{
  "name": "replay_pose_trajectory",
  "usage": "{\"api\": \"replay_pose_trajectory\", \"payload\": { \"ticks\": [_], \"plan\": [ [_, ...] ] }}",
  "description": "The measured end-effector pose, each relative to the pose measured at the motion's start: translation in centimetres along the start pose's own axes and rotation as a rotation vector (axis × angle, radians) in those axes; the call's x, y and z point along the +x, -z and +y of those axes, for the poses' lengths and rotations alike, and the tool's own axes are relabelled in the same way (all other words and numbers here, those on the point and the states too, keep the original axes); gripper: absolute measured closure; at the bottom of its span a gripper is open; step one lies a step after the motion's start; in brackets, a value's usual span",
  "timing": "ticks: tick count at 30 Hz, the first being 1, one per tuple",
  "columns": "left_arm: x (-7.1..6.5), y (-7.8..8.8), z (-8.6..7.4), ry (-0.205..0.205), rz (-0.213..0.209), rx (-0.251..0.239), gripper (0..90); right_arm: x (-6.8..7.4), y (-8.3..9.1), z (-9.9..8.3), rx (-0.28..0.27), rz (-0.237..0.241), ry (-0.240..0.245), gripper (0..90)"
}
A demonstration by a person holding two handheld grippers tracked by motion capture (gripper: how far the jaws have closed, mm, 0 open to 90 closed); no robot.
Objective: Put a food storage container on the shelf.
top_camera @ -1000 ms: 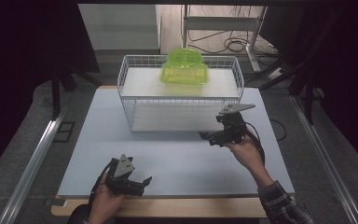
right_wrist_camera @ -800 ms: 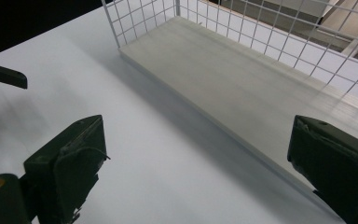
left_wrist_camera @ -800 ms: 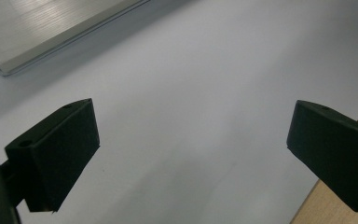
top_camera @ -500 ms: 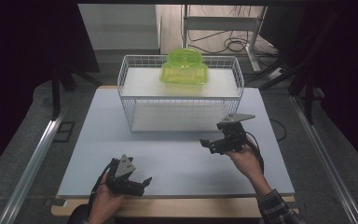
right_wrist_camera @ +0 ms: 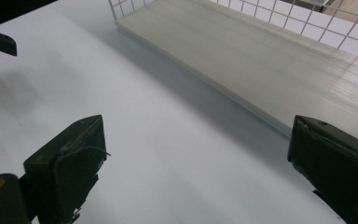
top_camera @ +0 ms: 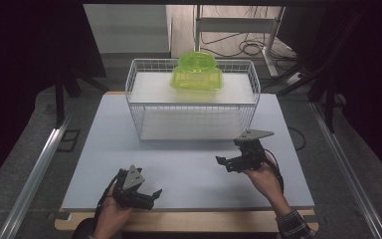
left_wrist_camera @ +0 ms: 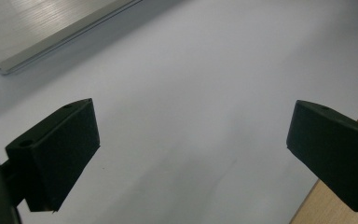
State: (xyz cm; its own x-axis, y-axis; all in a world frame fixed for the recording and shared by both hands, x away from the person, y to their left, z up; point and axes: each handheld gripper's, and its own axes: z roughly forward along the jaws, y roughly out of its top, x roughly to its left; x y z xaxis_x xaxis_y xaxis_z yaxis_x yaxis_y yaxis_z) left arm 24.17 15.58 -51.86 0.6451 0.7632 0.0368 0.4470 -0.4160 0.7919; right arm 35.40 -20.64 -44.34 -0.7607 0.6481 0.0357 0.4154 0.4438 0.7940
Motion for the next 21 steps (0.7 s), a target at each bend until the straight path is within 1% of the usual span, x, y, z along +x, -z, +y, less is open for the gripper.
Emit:
{"api": "replay_pose_trajectory", "payload": {
  "ticks": [9, 21],
  "plan": [
    [0.0, 0.0, 0.0, -0.001, 0.002, 0.001, 2.4, 0.0, 0.6, -1.2, 0.005, -0.019, -0.022, 2.6],
    [0.0, 0.0, 0.0, -0.004, 0.005, 0.005, 2.4, 0.1, 1.4, -2.7, 0.012, -0.031, -0.022, 2.4]
  ]
}}
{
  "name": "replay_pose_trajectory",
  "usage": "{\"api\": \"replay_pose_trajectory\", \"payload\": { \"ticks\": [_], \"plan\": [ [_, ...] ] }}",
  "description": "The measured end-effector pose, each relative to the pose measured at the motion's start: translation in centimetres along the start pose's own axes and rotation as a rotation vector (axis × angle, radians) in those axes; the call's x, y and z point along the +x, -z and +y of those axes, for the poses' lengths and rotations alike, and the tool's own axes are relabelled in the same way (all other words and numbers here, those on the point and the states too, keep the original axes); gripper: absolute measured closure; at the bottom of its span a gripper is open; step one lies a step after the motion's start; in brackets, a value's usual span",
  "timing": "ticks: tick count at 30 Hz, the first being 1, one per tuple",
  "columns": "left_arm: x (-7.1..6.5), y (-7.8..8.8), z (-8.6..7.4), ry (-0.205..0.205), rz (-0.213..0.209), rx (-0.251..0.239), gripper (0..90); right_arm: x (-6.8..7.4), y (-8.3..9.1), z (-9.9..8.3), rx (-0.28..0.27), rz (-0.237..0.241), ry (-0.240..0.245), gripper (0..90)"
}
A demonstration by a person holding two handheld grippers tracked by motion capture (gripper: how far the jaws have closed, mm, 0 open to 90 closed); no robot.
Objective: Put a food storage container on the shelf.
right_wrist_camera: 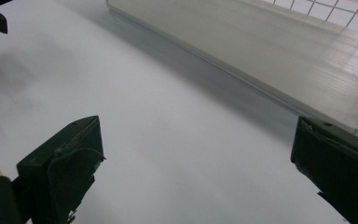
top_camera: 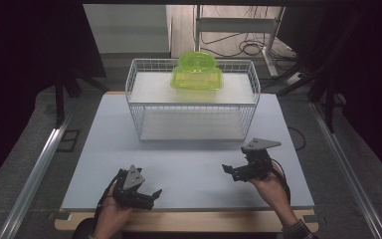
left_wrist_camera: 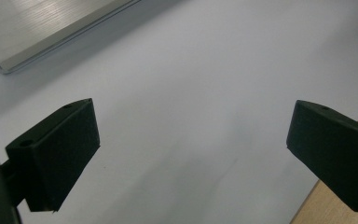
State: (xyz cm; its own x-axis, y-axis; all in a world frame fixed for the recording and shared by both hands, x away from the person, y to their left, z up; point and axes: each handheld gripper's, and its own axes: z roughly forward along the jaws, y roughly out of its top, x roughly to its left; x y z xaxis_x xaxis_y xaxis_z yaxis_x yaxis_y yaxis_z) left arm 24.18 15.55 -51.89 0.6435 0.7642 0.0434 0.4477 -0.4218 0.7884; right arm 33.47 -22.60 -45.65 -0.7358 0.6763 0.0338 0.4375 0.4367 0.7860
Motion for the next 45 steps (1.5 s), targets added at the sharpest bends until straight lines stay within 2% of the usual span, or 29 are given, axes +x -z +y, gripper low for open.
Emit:
{"api": "replay_pose_trajectory", "payload": {
  "ticks": [18, 24, 37, 45],
  "plan": [
    [0.0, 0.0, 0.0, -0.005, 0.0, 0.005, 2.4, -0.9, 1.3, -3.3, 0.025, -0.039, -0.027, 2.1],
    [-0.1, -0.2, 0.0, -0.006, -0.012, 0.018, 1.9, -1.1, 1.5, -4.3, 0.041, -0.048, -0.037, 1.6],
    [-0.2, -0.6, -0.1, -0.014, -0.023, 0.052, 1.1, -0.8, 1.1, -6.1, 0.09, -0.051, -0.038, 1.2],
    [-0.2, -0.9, -0.2, -0.021, -0.019, 0.071, 0.8, -0.5, 0.5, -6.8, 0.137, -0.04, -0.033, 1.1]
  ]
}}
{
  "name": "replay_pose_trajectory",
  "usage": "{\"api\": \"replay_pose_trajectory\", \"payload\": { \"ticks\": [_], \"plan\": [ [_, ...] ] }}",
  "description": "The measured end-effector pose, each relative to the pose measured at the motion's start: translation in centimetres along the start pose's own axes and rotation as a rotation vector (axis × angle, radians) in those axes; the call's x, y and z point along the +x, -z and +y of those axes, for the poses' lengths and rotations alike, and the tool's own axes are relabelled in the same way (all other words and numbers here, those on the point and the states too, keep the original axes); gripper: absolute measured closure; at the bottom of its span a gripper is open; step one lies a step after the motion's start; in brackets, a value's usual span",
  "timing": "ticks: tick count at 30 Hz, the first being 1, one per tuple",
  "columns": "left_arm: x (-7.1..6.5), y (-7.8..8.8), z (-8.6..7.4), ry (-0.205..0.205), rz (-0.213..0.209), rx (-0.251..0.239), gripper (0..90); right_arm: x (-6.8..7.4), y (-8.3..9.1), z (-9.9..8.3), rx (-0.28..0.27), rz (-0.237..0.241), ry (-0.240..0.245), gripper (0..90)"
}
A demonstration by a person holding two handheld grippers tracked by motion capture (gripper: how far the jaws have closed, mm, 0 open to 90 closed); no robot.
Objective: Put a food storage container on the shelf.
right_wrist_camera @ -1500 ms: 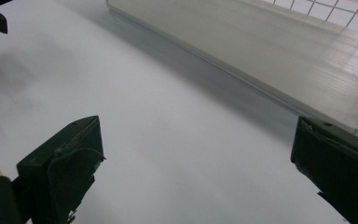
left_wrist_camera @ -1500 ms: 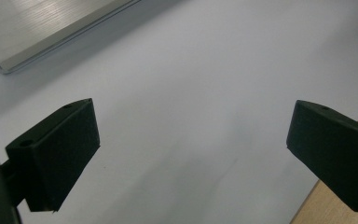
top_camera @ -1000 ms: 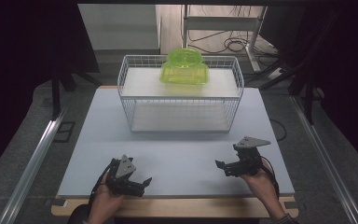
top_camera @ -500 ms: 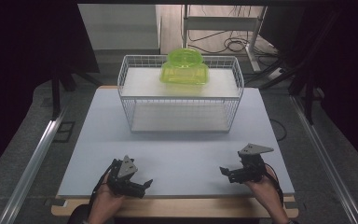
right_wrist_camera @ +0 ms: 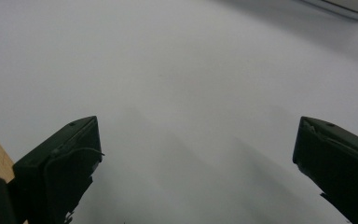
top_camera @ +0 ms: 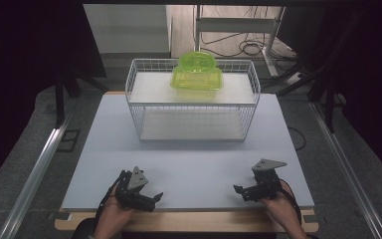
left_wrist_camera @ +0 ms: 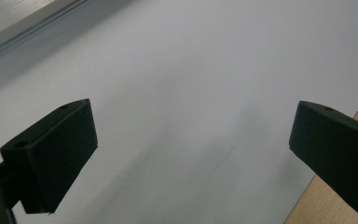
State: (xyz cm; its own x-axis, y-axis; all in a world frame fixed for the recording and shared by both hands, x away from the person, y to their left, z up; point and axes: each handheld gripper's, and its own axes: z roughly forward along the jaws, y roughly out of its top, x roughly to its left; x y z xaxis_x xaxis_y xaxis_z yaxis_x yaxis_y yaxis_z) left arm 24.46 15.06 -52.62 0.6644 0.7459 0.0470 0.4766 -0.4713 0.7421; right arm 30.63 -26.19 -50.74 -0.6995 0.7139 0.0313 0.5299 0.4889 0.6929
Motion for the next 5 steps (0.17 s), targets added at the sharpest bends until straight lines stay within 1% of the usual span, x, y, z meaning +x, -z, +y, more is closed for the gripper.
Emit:
{"api": "replay_pose_trajectory", "payload": {
  "ticks": [5],
  "plan": [
    [0.05, -0.05, 0.04, 0.002, 0.004, 0.0, 0.6, -0.03, -0.31, -0.11, 0.017, -0.012, 0.006, 1.1]
  ]
}}
